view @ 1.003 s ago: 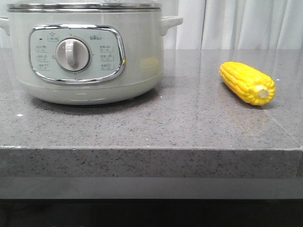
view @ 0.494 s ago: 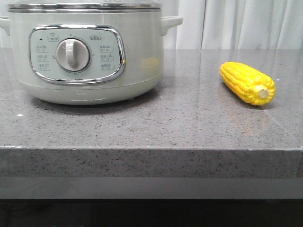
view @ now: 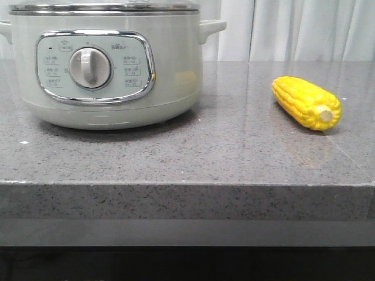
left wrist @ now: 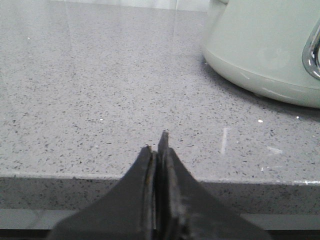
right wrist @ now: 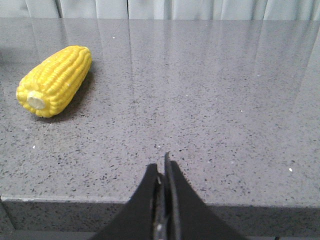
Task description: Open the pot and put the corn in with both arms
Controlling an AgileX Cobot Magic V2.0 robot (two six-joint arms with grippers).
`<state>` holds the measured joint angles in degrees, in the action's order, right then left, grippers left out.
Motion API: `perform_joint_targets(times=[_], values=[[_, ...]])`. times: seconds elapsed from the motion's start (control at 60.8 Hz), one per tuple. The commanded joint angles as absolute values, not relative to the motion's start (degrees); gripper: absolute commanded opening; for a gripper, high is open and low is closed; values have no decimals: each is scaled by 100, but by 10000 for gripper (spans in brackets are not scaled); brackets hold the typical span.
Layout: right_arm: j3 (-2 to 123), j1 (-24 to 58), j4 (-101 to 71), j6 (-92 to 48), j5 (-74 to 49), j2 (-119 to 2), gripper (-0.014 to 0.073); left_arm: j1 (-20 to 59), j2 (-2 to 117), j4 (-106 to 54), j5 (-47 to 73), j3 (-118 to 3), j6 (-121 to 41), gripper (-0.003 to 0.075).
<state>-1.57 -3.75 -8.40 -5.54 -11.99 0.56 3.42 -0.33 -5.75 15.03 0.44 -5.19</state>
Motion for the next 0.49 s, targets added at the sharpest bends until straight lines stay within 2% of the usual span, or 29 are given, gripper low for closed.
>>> perform_joint_targets(times=[0.0,0.28,0.477], values=[[-144,-401,-805,-565,-714,180,-70,338,-156,-667,945,44,-493,-18],[0,-401,-860,-560,-670,180,-70,338,-143,-821,477,-181,-430,-19],[908,-401,-860,-560,-1081,-36,-67,338,379,-821,919,-1307,-430,-19]])
